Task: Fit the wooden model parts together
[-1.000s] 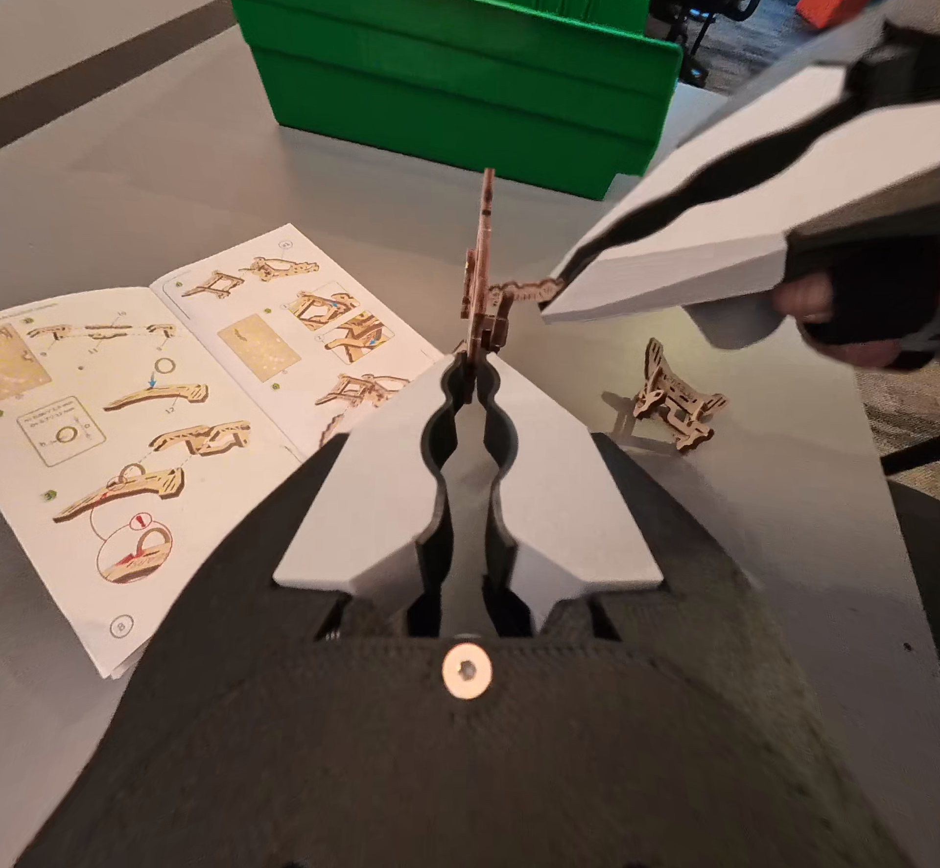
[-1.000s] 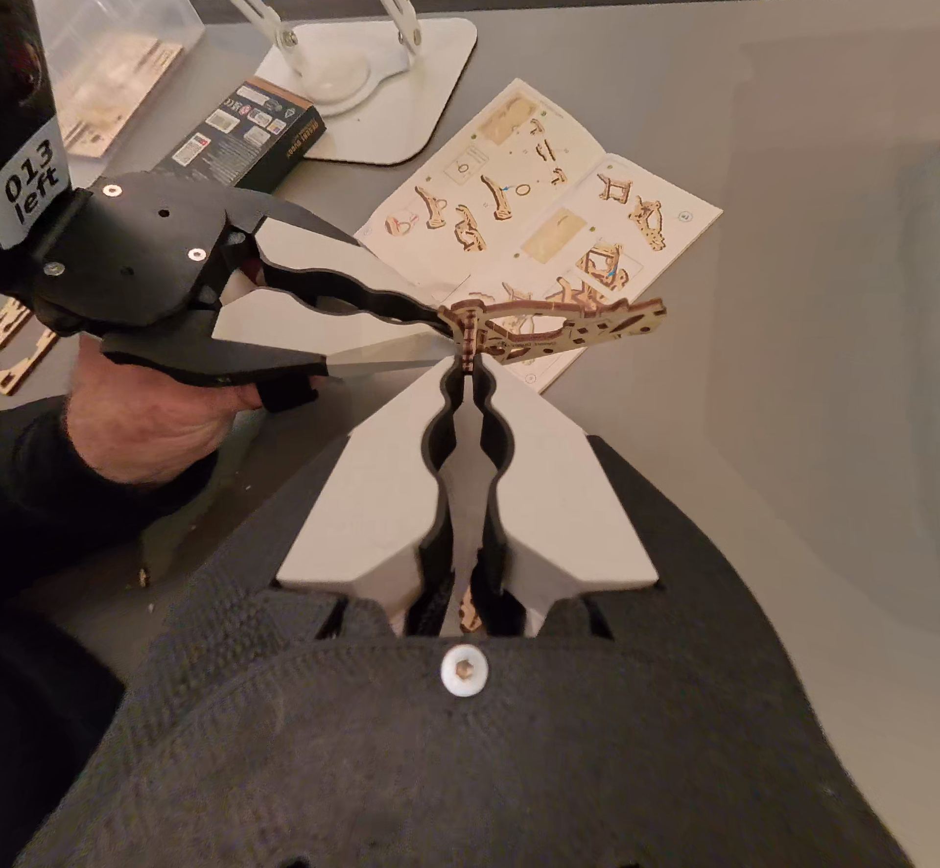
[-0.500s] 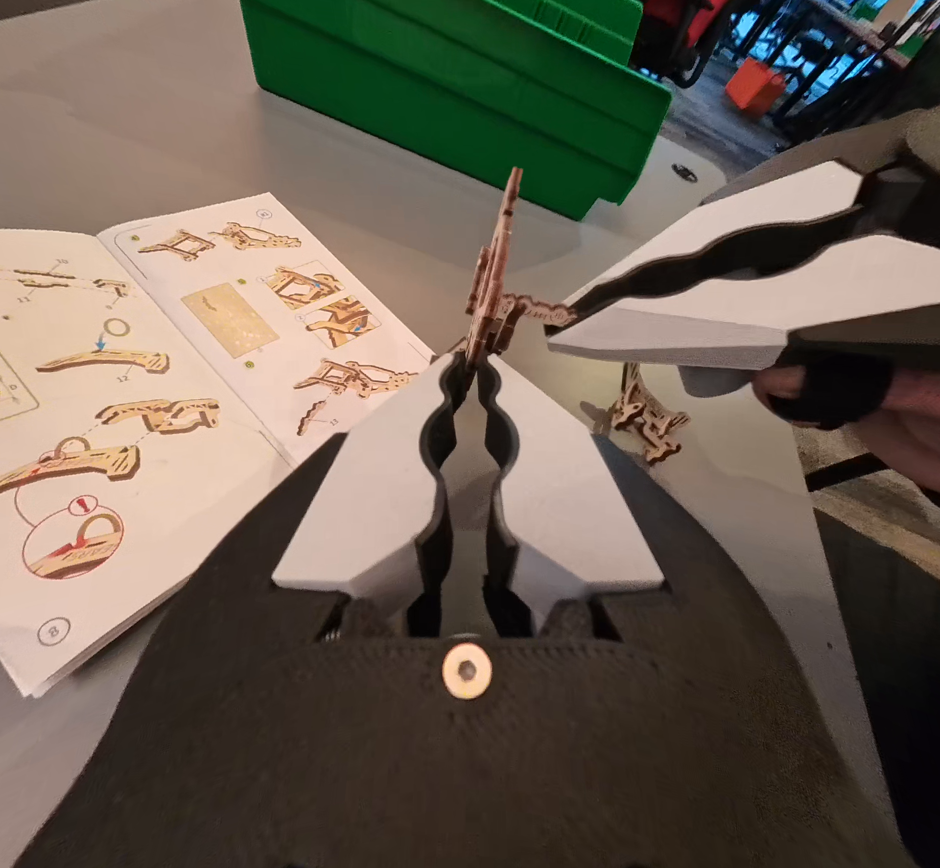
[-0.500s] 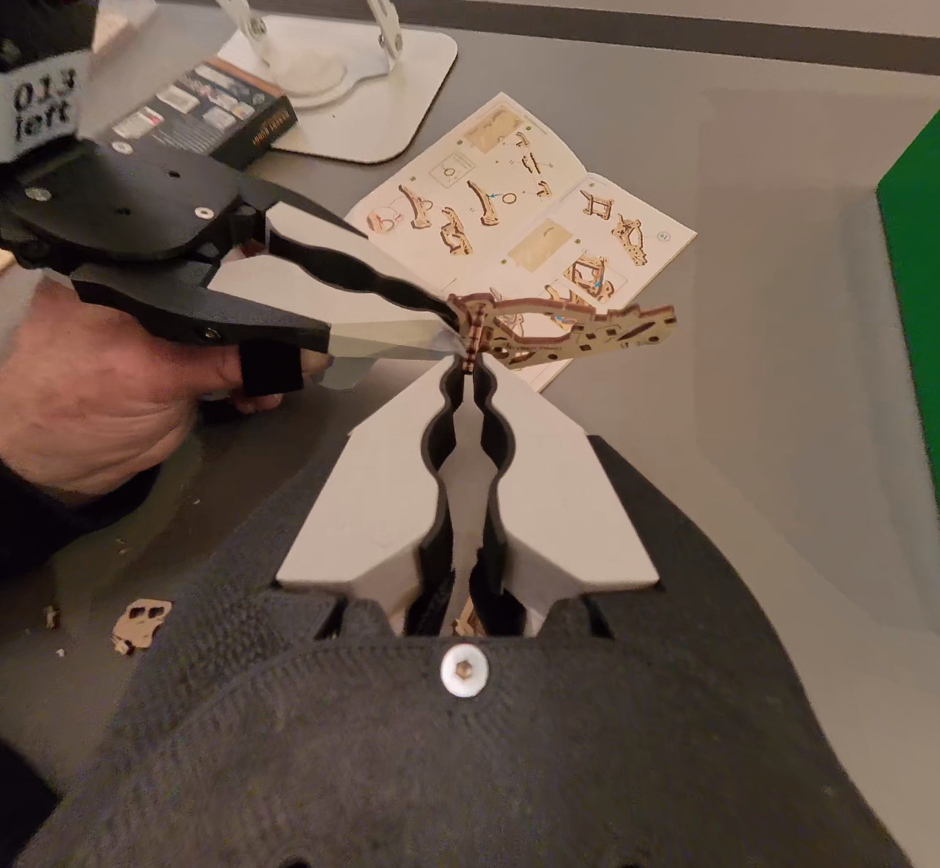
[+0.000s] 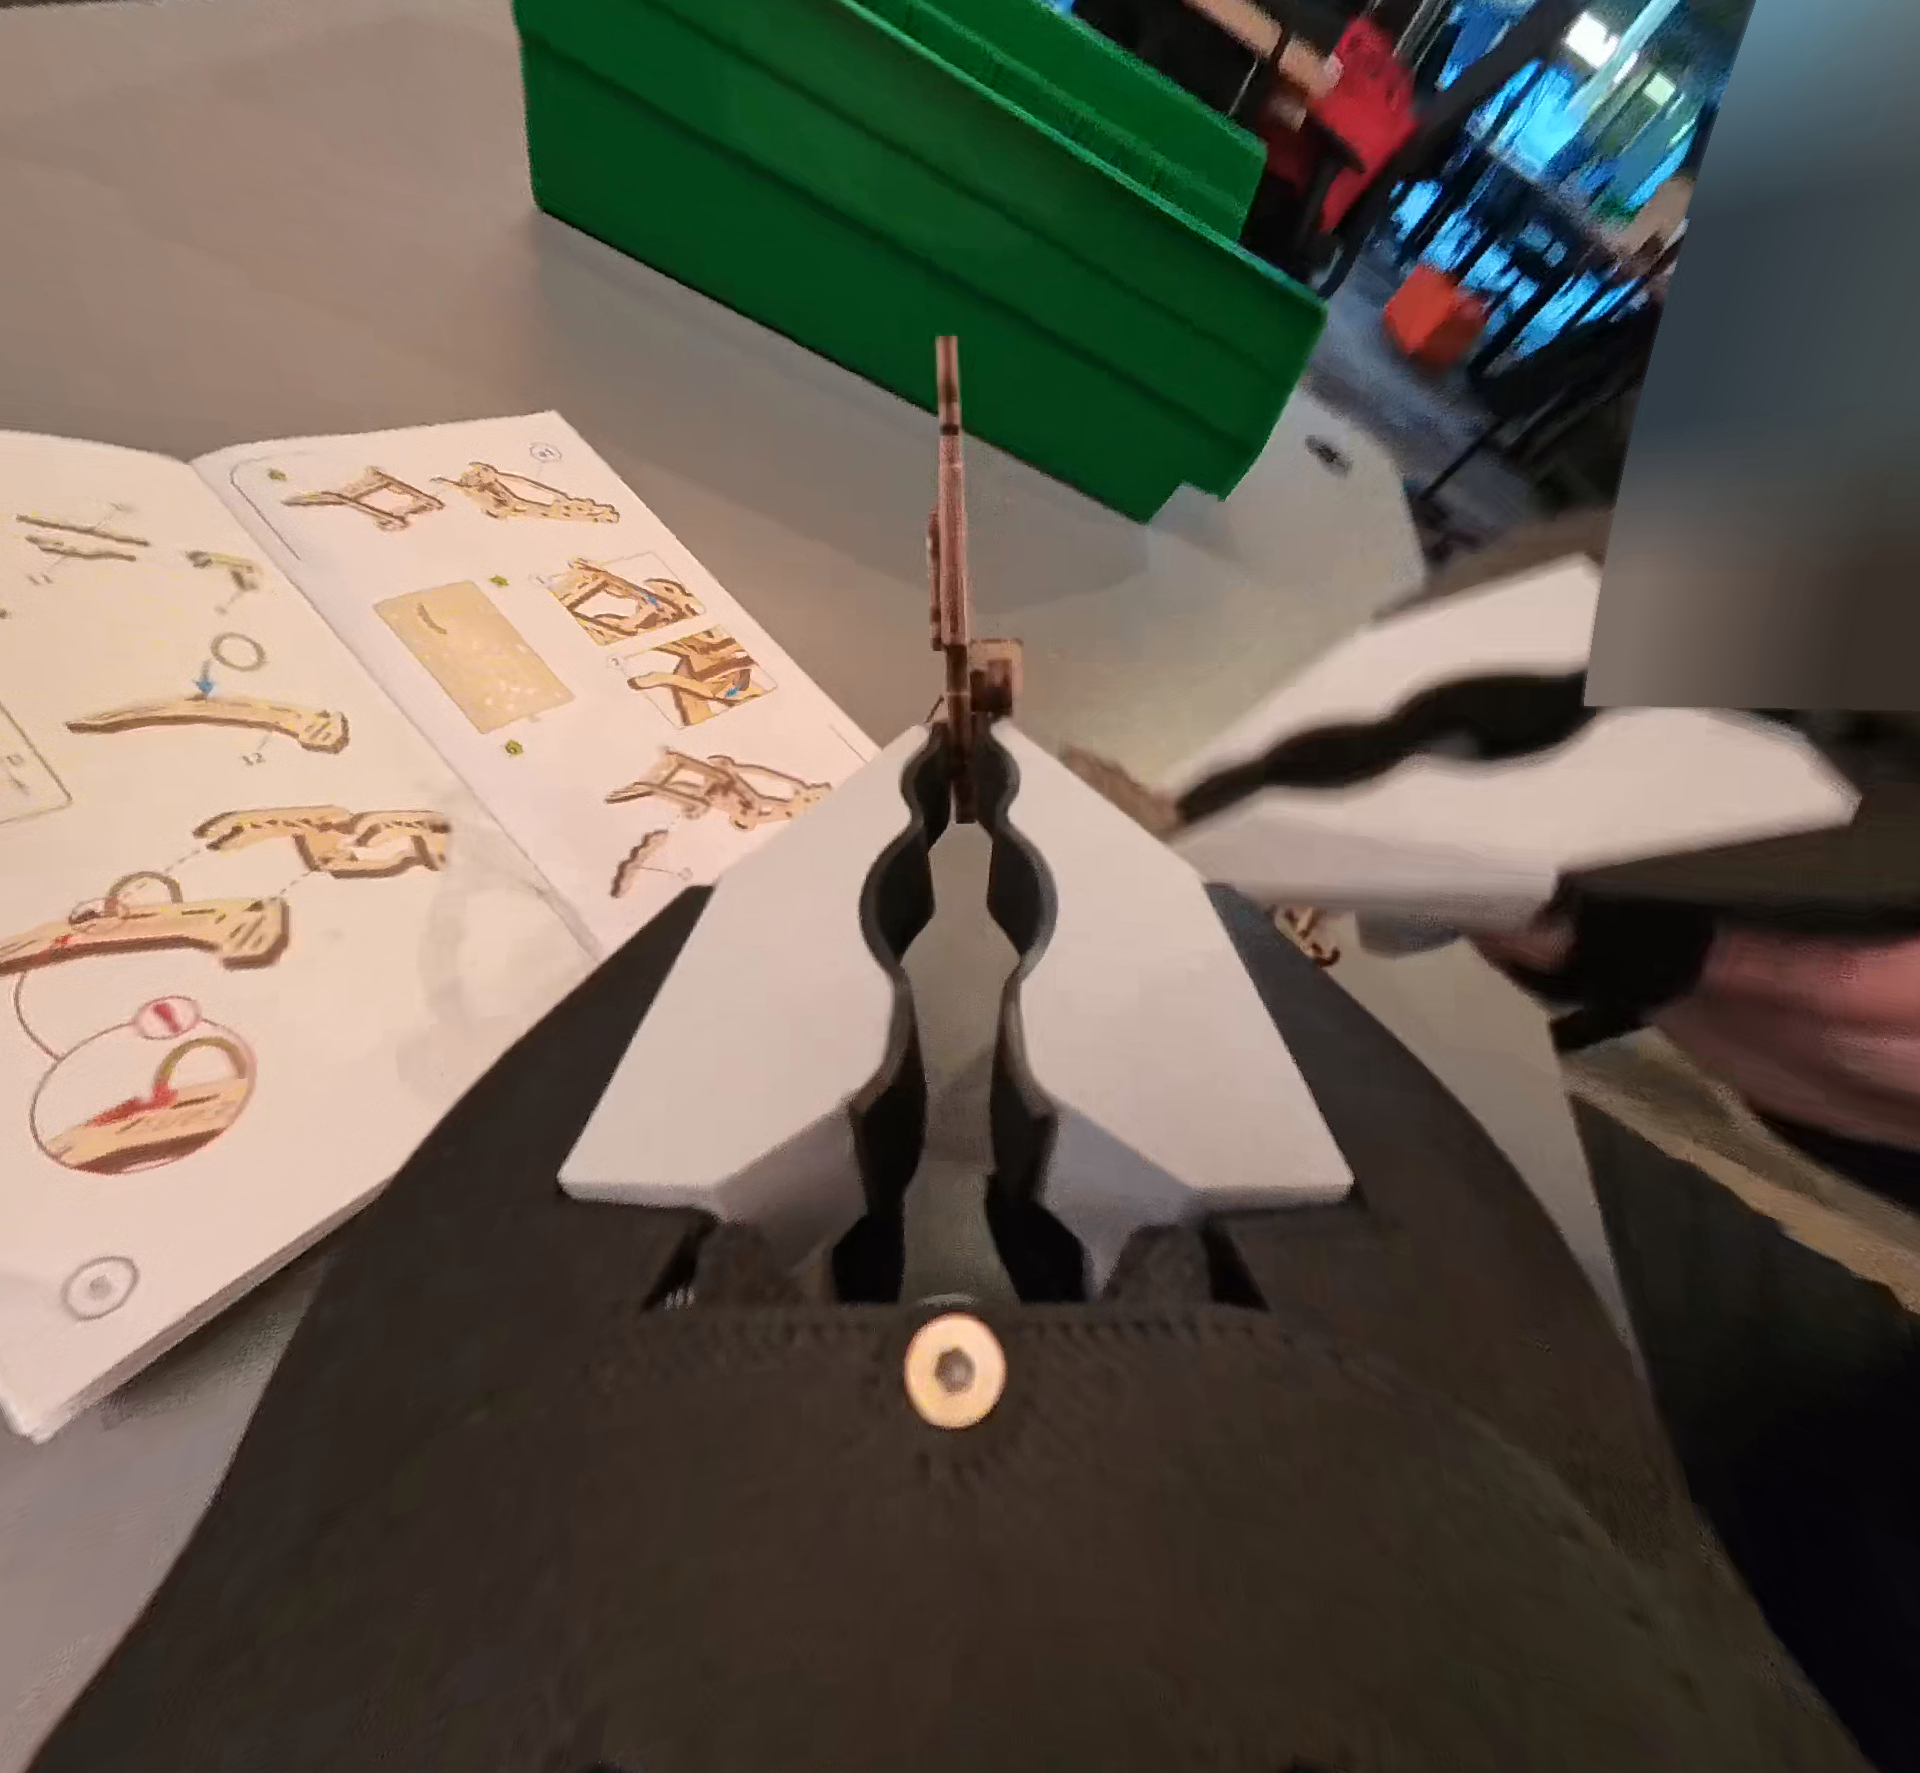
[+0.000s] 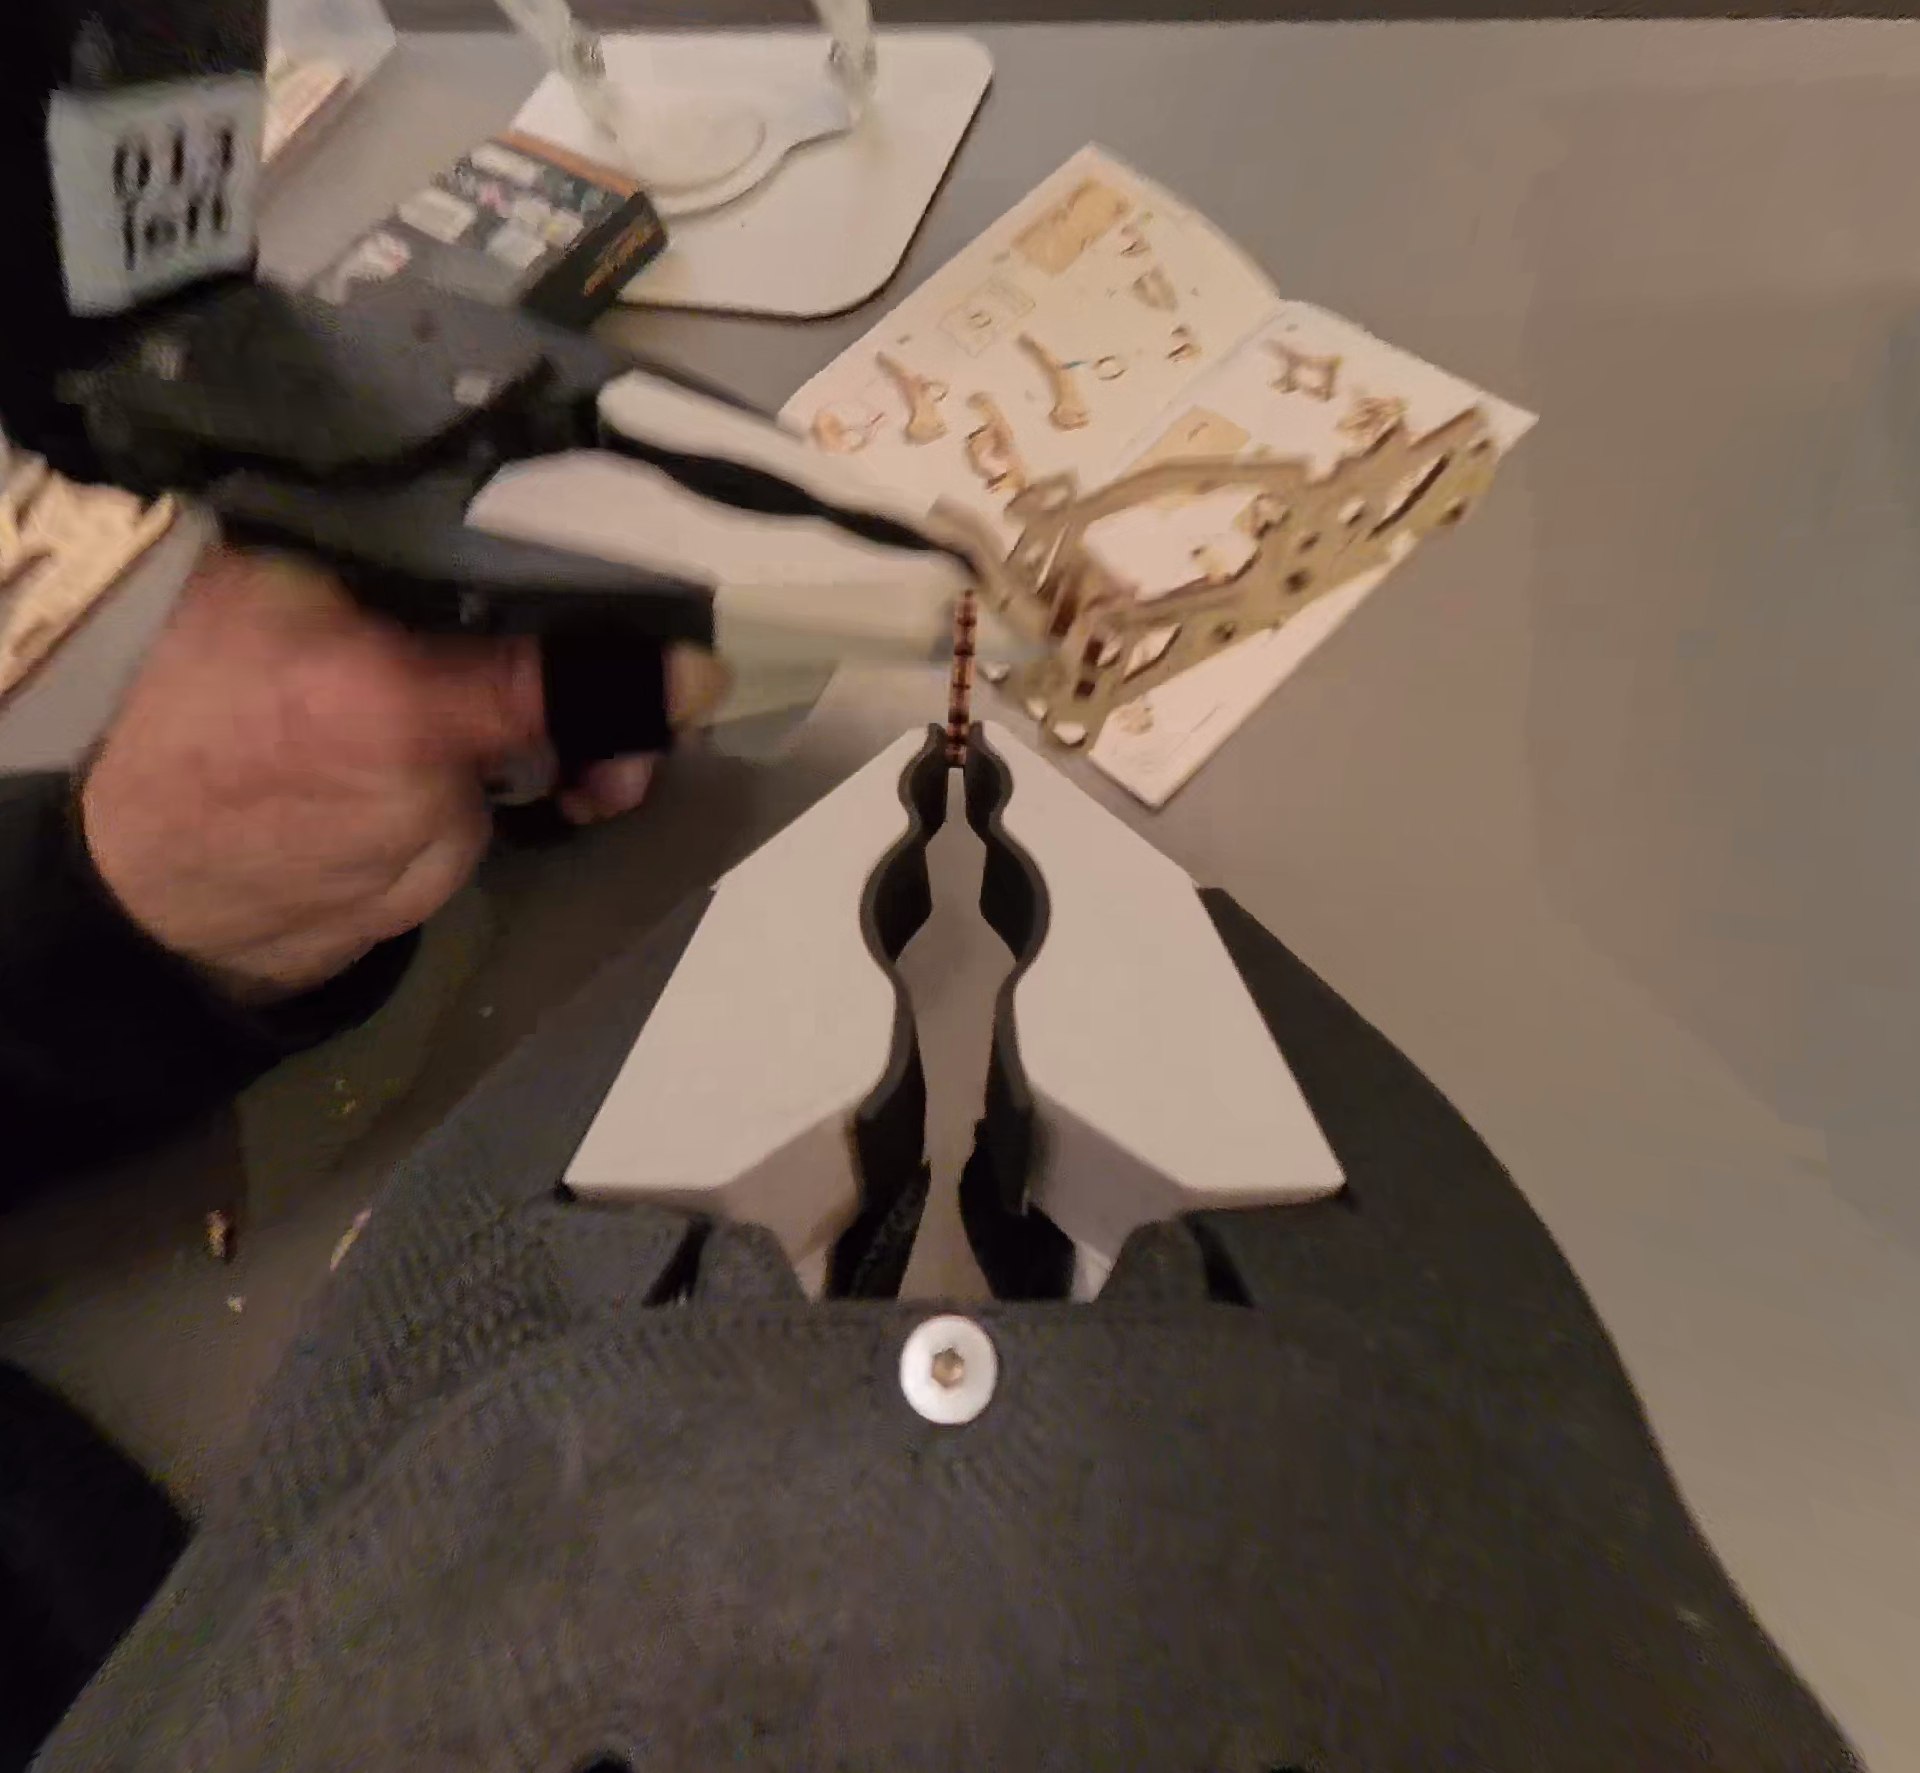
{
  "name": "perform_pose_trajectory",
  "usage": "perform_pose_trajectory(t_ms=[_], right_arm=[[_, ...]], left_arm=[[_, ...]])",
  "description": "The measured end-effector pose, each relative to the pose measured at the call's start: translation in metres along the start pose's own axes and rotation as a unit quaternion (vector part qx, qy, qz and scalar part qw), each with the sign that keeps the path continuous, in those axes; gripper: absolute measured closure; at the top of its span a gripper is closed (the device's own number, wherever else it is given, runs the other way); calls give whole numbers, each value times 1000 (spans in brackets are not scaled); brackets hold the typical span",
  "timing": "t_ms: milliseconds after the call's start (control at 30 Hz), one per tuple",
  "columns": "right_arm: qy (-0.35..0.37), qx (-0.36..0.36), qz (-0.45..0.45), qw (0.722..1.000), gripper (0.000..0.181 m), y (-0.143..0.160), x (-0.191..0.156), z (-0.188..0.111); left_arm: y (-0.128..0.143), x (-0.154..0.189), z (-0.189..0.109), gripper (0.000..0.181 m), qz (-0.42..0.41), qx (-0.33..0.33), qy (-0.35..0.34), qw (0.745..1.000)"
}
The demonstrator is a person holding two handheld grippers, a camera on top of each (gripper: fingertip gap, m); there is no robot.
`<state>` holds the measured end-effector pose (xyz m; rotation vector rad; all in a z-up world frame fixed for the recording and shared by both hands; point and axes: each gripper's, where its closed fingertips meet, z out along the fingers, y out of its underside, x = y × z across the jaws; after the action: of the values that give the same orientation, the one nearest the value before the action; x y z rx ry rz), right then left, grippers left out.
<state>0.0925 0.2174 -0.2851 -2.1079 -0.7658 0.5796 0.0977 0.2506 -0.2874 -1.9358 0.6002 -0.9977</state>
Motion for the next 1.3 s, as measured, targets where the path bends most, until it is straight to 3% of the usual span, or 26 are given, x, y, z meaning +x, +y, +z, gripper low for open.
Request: perform_pose_trajectory(t_ms=[67, 433, 633, 900, 1300], right_arm=[[7, 0, -46, 999, 180, 5, -8, -1], [-29, -7, -3, 1000, 181, 4, 28, -21], [-34, -64, -8, 997, 180, 24, 49, -22], [-39, -87, -6, 995, 160, 32, 53, -24], [-51, -74, -5, 996, 153, 44, 49, -46]], left_arm=[[-7, 7, -3, 180, 9, 11, 15, 1000], [-8, 3, -3, 180, -63, 30, 65, 995], [-8, 2, -4, 180, -78, 30, 74, 994], [-6, 3, -5, 180, -70, 21, 74, 995], [23, 15, 1, 180, 8, -79, 65, 995]])
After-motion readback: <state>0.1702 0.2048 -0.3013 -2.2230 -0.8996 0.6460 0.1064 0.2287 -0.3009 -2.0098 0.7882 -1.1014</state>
